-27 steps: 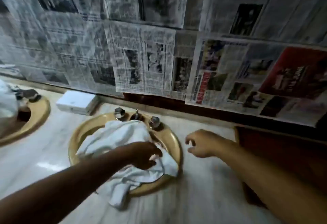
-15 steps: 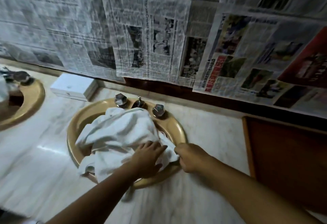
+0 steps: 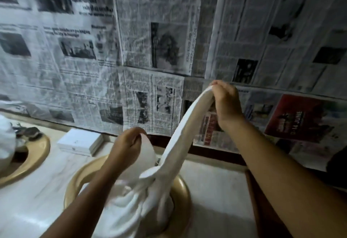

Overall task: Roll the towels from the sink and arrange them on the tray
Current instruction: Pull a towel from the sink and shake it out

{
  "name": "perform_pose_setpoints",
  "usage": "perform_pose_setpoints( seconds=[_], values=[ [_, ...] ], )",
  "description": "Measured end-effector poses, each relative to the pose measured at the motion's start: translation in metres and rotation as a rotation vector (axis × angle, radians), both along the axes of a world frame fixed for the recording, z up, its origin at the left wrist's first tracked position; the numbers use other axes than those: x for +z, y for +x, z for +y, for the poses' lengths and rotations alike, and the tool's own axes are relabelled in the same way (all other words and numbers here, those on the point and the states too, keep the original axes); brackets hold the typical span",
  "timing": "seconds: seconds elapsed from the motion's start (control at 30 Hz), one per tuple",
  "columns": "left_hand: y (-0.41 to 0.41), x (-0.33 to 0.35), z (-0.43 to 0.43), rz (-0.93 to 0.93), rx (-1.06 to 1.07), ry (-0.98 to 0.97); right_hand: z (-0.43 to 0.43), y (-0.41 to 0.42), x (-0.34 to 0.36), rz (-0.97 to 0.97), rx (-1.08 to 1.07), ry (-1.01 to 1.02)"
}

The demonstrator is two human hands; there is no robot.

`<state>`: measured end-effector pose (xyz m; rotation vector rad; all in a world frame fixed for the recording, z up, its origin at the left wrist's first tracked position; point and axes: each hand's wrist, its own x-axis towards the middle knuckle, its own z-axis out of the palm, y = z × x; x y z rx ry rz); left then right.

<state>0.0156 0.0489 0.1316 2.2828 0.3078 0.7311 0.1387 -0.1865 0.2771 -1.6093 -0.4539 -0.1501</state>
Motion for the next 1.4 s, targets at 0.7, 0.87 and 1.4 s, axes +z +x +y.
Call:
perform_pose_setpoints(
  seconds=[0.7,0.87,1.4],
  values=[
    [0.056,0.264,-0.177,-0.383,-0.221,-0.035,-0.075,-0.012,0.251,-0.577,-0.241,-0.238],
    [0.068,0.311,-0.142,-0.288,-0.181,0.179,-0.139,-0.001,0.271,-0.535,-0.385,-0.180],
    [0.098,0.350,-0.126,-0.343,-0.105,-0.012,-0.207,0.022,0.227,-0.349,-0.604,-0.254]
  ],
)
